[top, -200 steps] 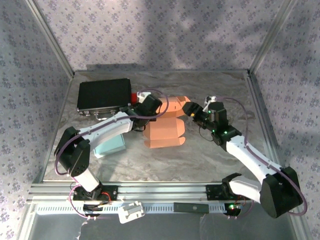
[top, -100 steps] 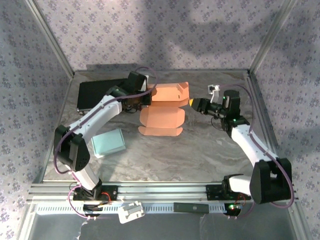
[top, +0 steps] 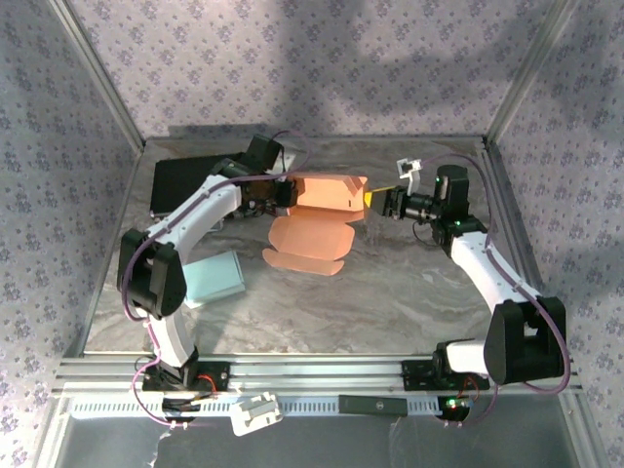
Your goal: Fold the paper box
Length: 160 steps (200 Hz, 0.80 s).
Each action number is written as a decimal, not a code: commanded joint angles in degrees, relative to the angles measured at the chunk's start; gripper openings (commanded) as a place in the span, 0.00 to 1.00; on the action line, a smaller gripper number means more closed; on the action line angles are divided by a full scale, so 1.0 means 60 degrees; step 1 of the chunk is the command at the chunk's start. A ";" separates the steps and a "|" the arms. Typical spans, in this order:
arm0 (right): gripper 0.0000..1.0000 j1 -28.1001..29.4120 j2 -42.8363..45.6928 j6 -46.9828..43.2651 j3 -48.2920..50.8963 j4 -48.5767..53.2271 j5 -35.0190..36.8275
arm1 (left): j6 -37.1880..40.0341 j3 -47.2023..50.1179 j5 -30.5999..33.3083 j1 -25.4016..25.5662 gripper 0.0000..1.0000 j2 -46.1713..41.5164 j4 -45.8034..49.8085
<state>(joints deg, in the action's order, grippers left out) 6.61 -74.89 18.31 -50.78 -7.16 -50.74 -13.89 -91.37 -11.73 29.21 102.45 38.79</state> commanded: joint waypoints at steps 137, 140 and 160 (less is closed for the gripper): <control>0.43 0.0342 -0.0419 -0.0670 -0.0682 0.0530 -0.1118 | 0.0780 -0.1572 -0.1488 -0.0401 0.00 0.0877 0.0920; 0.43 0.0353 -0.0423 -0.0684 -0.0690 0.0557 -0.1102 | 0.0777 -0.1573 -0.1490 -0.0401 0.00 0.0884 0.0932; 0.43 0.0499 -0.0467 -0.0792 -0.0798 0.0697 -0.0912 | 0.0751 -0.1573 -0.1478 -0.0395 0.00 0.0868 0.0942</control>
<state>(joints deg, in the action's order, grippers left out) 8.49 -77.14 15.73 -53.28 -4.97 -57.23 -9.50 -98.45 -18.85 26.94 107.50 43.62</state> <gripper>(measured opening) 0.432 0.085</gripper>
